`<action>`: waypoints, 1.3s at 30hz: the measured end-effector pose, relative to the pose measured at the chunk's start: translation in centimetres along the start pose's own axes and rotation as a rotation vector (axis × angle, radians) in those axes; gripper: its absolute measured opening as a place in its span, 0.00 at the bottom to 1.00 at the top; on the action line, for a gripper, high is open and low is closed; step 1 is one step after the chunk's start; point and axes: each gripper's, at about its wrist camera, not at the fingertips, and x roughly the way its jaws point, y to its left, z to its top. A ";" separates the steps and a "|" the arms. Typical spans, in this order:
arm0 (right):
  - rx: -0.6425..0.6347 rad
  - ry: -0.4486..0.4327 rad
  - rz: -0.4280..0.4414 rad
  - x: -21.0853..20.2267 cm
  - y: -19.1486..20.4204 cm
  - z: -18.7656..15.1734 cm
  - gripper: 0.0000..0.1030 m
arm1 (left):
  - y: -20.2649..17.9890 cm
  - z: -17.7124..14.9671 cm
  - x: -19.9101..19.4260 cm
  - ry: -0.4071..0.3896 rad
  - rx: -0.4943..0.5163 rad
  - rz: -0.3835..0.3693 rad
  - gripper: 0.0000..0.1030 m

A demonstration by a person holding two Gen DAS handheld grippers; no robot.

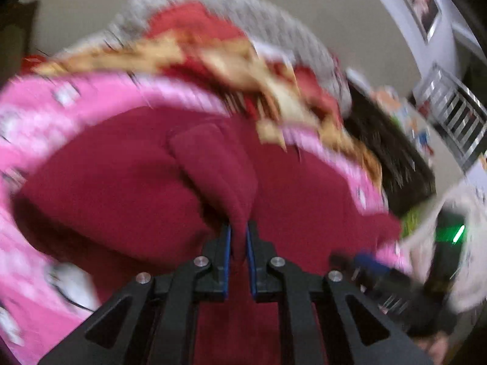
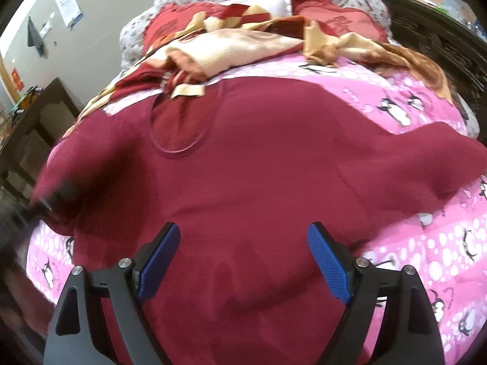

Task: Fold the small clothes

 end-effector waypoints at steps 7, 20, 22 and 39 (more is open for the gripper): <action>0.010 -0.012 0.022 -0.1 -1.1 0.6 1.00 | -1.1 -2.9 -1.1 0.099 0.098 0.021 0.59; 0.034 0.046 0.154 2.4 -0.3 1.5 1.00 | 6.9 -2.1 -10.2 -0.096 0.118 0.350 0.78; 0.046 0.059 0.196 2.8 -0.4 1.5 0.96 | 8.5 -2.5 -10.5 -0.095 0.065 0.351 0.78; -0.265 -0.213 0.057 -2.7 2.5 4.3 0.31 | 8.5 -0.9 -10.7 -0.132 0.014 0.358 0.78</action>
